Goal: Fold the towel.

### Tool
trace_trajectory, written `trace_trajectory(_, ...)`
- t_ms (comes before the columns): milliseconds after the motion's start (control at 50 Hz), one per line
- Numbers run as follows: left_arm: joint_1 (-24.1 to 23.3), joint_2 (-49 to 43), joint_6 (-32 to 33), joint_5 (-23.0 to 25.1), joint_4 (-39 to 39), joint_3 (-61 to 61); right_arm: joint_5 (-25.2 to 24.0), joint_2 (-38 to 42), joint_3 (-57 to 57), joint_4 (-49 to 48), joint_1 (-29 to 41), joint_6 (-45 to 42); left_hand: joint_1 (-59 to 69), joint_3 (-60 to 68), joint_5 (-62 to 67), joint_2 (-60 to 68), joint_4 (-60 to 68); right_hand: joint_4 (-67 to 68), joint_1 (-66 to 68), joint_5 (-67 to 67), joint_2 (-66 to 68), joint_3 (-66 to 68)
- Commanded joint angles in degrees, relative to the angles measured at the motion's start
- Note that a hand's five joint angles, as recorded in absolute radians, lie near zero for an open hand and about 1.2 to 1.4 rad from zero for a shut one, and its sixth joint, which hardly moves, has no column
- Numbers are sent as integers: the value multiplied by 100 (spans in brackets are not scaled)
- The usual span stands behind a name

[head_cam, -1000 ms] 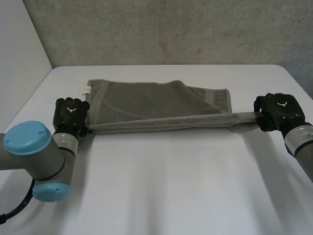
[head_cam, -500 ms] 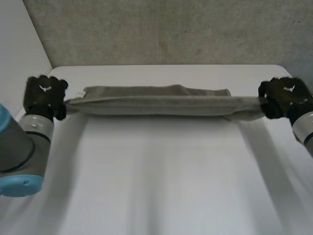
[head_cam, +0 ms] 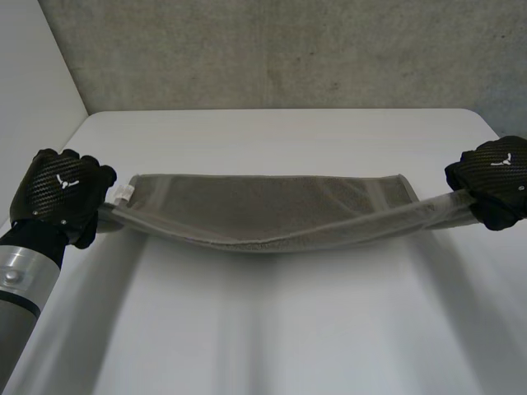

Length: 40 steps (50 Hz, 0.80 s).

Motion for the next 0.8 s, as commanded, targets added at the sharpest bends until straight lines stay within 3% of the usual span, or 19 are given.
trace_trajectory(20,280,-803,31,430,60,290,81,989,-573,-124,96,-76,-327,-847,-1552,-687,-710,281,290,362,303,358)
trace_trajectory(160,245,-2864,49,430,25,1755,327,2434,-1771,-159,439,20,-327,-847,-1552,-687,-710,281,290,362,303,358)
trace_trajectory(300,148,-4245,49,439,51,3213,1082,4409,-3929,-352,1062,564,-327,-847,-1552,-687,-710,281,290,362,303,358)
trace_trajectory(480,-89,-6056,31,343,-141,5709,1399,5702,-5407,-923,1256,951,-327,-847,-1552,-687,-710,281,290,362,303,358)
trace_trajectory(600,-309,-6603,5,185,-291,6617,1883,6293,-6060,-1100,1406,952,-327,-847,-1552,-687,-710,281,290,362,303,358)
trace_trajectory(640,-335,-6673,5,149,-300,6714,2032,6372,-6138,-1100,1432,943,-327,-847,-1552,-687,-710,-1670,-1660,-1589,-1647,-1593)
trace_trajectory(660,-353,-6726,5,106,-300,6776,2032,6372,-6139,-1100,1432,943,-2373,-2893,-3598,-2733,-2756,-1681,-1672,-1600,-1659,-1604)
trace_trajectory(680,-353,-6727,5,105,-300,6776,2102,6381,-6147,-1100,1432,952,-2394,-2914,-3619,-2754,-2776,-5012,-5003,-4931,-4989,-4935)
trace_trajectory(700,-379,-6735,5,36,-309,6776,2103,6381,-6147,-1100,1432,952,-6524,-7044,-7749,-6883,-6906,-5045,-5036,-4965,-5023,-4968)
trace_trajectory(720,-414,-6727,5,-70,-309,6759,2181,6372,-6139,-1091,1441,952,-6998,-7518,-8224,-7358,-7381,-6719,-6710,-6638,-6697,-6642)
trace_trajectory(800,-459,-6656,-22,-308,-326,6706,2383,6258,-5868,-1029,1537,1022,-7322,-7842,-8548,-7682,-7705,-6719,-6710,-6638,-6697,-6642)
